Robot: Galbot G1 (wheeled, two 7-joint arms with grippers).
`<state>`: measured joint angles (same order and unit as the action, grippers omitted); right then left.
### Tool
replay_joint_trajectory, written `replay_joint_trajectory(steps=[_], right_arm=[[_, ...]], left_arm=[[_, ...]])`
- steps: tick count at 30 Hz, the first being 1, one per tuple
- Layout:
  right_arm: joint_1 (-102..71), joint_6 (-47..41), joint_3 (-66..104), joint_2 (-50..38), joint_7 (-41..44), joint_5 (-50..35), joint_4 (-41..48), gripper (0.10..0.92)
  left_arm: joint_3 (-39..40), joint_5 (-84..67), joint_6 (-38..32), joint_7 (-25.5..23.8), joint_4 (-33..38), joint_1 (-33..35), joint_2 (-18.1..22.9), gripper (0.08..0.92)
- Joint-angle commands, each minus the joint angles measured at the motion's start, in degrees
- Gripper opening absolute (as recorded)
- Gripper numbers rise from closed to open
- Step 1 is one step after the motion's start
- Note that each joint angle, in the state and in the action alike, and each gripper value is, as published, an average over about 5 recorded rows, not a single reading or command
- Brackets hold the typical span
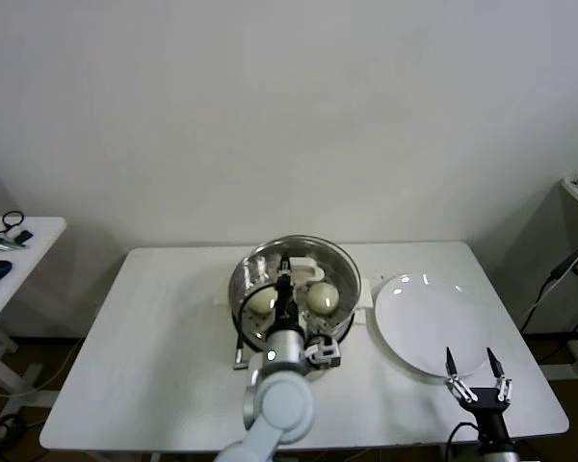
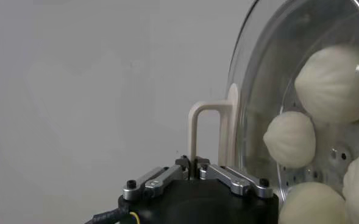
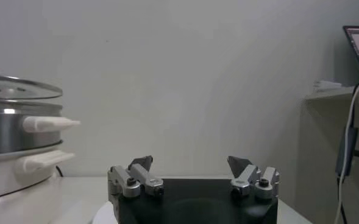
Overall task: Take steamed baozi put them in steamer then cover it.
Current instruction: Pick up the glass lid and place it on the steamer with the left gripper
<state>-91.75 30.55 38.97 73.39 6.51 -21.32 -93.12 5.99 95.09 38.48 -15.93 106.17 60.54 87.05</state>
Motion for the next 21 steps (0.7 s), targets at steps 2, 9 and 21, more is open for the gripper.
replay_joint_trajectory(steps=[2,9,21], right_arm=[[0.05,0.08,0.04,0.19,-0.07,-0.05,0.09,0.823],[0.10,0.09,0.16,0.28,-0.12,0.02,0.16,0.823],[-0.37,0.55,0.13,0.59,-0.15,0.18,0.13,0.823]], left_arm=[[0.09,0.78,0.23,0.52,-2.50,-0.11,0.27,0.144],[0.22,0.51,0.23,1.63,-3.39,0.33,0.88,0.144],[-0.82,0.07,0.45,2.32,-4.06,-0.28,0.19,0.144]])
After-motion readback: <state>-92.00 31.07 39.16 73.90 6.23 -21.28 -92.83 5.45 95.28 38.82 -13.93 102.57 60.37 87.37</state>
